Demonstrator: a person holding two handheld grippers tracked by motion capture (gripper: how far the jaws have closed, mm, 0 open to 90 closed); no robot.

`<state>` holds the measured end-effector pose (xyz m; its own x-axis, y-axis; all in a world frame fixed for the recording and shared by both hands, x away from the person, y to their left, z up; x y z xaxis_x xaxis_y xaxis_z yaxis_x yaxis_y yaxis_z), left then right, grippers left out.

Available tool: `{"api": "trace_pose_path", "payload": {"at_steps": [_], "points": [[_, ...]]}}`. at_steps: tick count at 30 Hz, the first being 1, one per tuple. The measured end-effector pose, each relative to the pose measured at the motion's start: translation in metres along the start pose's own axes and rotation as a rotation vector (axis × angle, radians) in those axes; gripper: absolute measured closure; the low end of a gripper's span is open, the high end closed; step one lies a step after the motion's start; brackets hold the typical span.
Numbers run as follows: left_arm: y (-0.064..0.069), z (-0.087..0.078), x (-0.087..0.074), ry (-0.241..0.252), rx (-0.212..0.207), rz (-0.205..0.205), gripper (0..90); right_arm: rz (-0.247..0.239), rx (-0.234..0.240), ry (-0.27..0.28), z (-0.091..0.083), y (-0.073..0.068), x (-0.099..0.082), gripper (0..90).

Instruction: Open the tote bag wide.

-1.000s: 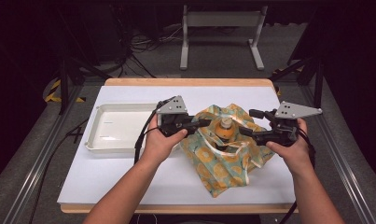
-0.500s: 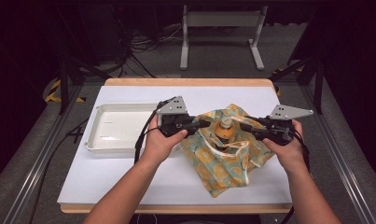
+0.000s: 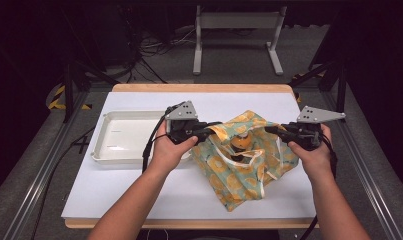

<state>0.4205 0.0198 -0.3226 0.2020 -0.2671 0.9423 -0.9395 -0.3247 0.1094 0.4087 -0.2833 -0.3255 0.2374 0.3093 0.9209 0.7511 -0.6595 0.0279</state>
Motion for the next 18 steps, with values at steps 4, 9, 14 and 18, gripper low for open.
{"api": "trace_pose_path", "payload": {"at_steps": [4, 9, 14, 18], "points": [[-0.006, -0.001, -0.005, -0.016, 0.022, -0.005, 86.4, 0.034, 0.008, 0.014, -0.001, 0.009, 0.002, 89.6], [-0.013, 0.0, -0.01, -0.031, 0.045, -0.013, 86.4, 0.067, 0.009, 0.021, 0.0, 0.018, 0.002, 89.6], [-0.024, 0.007, -0.015, -0.047, 0.061, -0.033, 86.7, 0.086, -0.012, 0.011, 0.004, 0.025, 0.0, 89.5], [-0.029, 0.01, -0.018, -0.057, 0.072, -0.038, 86.7, 0.1, -0.019, 0.0, 0.008, 0.029, -0.002, 89.5]]}}
Point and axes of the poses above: each handheld gripper's, and its own axes: z roughly forward along the jaws, x roughly out of its top, y roughly to its right, the point moved 3 cm from there along z, roughly forward along the jaws, and after that the axes turned 1 degree about -x, right-handed, at the moved point
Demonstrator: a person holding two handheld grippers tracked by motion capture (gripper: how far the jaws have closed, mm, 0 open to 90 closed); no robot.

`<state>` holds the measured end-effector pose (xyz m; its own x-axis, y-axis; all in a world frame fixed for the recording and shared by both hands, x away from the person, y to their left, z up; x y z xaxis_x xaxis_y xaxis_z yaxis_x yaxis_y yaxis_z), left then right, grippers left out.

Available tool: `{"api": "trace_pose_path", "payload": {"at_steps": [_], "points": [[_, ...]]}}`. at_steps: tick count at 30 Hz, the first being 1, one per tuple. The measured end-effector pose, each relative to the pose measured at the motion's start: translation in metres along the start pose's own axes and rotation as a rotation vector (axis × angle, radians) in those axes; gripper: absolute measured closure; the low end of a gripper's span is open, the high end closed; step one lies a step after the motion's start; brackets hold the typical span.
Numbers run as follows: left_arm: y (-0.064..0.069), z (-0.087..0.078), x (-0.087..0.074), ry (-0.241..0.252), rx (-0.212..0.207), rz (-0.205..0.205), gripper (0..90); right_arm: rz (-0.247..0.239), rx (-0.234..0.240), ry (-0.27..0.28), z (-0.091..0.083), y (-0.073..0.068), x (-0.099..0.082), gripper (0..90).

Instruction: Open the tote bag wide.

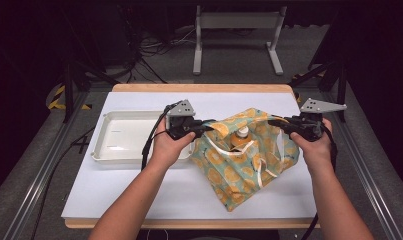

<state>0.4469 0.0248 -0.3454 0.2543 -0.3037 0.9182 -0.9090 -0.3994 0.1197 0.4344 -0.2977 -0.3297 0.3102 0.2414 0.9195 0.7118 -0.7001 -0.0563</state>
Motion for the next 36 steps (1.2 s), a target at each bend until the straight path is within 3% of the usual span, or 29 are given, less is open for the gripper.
{"api": "trace_pose_path", "payload": {"at_steps": [9, 16, 36], "points": [[-0.014, 0.009, -0.004, 0.002, 0.034, -0.024, 86.2, 0.034, -0.019, 0.004, 0.01, 0.011, 0.0, 89.3], [-0.027, 0.015, -0.009, 0.019, 0.032, -0.086, 84.6, 0.059, -0.029, 0.006, 0.018, 0.02, -0.002, 87.6], [-0.042, 0.038, -0.029, -0.066, 0.078, -0.092, 83.3, 0.095, -0.067, -0.076, 0.035, 0.037, -0.024, 86.0]]}}
Point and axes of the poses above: each handheld gripper's, and its own axes: z roughly forward along the jaws, x roughly out of its top, y roughly to its right, the point moved 3 cm from there along z, roughly forward along the jaws, and after that the axes turned 1 degree about -x, right-handed, at the moved point
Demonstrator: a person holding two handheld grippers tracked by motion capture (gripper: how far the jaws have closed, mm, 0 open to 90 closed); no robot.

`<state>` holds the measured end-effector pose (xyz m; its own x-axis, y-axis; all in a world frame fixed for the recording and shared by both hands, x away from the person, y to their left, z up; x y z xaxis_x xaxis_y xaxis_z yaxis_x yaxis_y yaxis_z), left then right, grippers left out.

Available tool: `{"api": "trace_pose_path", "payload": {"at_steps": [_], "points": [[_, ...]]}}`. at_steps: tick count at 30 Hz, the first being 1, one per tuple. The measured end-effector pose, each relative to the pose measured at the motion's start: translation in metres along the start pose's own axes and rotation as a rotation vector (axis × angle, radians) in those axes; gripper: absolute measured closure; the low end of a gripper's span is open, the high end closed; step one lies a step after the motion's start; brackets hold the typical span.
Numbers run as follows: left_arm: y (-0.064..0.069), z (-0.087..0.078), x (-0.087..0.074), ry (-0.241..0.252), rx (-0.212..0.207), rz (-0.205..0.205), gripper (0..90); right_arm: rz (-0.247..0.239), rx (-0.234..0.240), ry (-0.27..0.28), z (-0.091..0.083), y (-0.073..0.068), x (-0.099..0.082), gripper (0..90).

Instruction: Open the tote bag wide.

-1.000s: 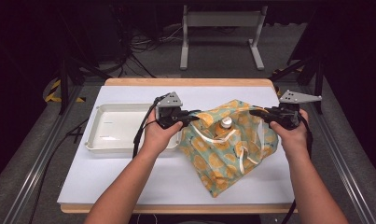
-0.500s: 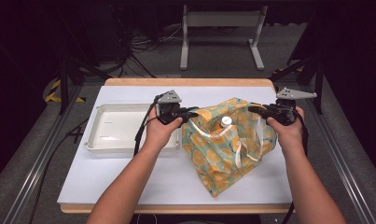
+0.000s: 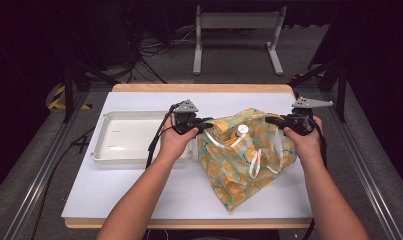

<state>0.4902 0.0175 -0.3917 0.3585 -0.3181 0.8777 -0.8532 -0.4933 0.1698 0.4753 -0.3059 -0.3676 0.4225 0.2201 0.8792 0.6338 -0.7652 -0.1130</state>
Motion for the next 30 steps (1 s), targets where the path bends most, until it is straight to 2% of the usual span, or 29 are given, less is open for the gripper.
{"api": "trace_pose_path", "payload": {"at_steps": [9, 18, 30], "points": [[-0.004, 0.011, -0.01, -0.037, -0.006, -0.017, 83.2, 0.021, -0.011, -0.044, 0.008, 0.006, -0.011, 86.5], [-0.006, 0.015, -0.016, -0.074, -0.014, -0.029, 83.1, 0.026, -0.014, -0.076, 0.014, 0.01, -0.021, 86.2], [-0.008, 0.021, -0.022, -0.105, -0.026, -0.043, 82.0, 0.062, -0.007, -0.122, 0.019, 0.015, -0.035, 83.0]]}}
Point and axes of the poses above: each handheld gripper's, and its own axes: z roughly forward along the jaws, x roughly out of its top, y roughly to its right, the point moved 3 cm from there along z, roughly forward along the jaws, and after that the axes turned 1 degree about -x, right-handed, at the moved point
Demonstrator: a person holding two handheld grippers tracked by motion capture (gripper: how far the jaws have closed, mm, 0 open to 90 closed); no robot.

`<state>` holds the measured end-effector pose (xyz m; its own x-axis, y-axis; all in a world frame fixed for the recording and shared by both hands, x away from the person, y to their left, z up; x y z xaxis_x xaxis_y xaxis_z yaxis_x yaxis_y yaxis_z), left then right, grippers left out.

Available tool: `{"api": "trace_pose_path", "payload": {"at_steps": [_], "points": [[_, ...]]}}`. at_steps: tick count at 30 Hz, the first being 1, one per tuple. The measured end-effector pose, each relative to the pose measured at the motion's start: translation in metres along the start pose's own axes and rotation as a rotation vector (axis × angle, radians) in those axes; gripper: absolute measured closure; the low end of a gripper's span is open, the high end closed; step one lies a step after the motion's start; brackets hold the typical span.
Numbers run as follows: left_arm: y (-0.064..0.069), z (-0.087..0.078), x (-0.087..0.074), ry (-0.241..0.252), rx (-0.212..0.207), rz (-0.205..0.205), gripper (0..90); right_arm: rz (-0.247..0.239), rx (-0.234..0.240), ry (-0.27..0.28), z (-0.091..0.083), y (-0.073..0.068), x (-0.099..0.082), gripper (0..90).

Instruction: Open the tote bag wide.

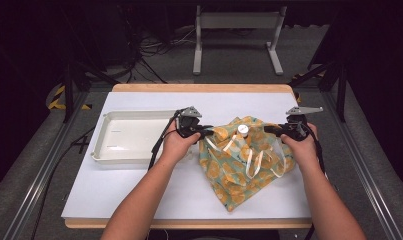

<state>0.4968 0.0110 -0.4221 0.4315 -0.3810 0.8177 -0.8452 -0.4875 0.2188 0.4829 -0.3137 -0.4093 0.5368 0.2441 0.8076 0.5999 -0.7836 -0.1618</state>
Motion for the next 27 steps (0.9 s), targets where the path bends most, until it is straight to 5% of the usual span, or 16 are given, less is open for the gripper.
{"api": "trace_pose_path", "payload": {"at_steps": [8, 11, 22, 27], "points": [[-0.001, 0.001, 0.0, -0.001, -0.012, -0.011, 82.2, 0.02, 0.047, 0.055, -0.013, -0.002, 0.002, 58.8], [0.0, 0.001, 0.0, 0.003, -0.015, -0.019, 82.0, -0.005, 0.051, 0.114, -0.031, -0.008, 0.008, 50.0], [0.003, 0.003, 0.001, 0.007, -0.014, -0.008, 81.4, -0.067, 0.036, 0.223, -0.076, -0.034, 0.017, 43.2], [0.005, 0.002, 0.002, 0.01, -0.014, -0.004, 81.5, -0.125, 0.083, 0.239, -0.086, -0.062, 0.017, 42.1]]}}
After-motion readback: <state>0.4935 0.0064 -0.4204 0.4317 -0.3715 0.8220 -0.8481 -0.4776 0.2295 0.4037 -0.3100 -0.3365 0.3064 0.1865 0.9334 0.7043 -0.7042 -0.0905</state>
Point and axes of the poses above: each handheld gripper's, and its own axes: z roughly forward along the jaws, x roughly out of its top, y roughly to its right, the point moved 3 cm from there along z, roughly forward along the jaws, and after that the axes turned 1 degree about -x, right-handed, at the moved point
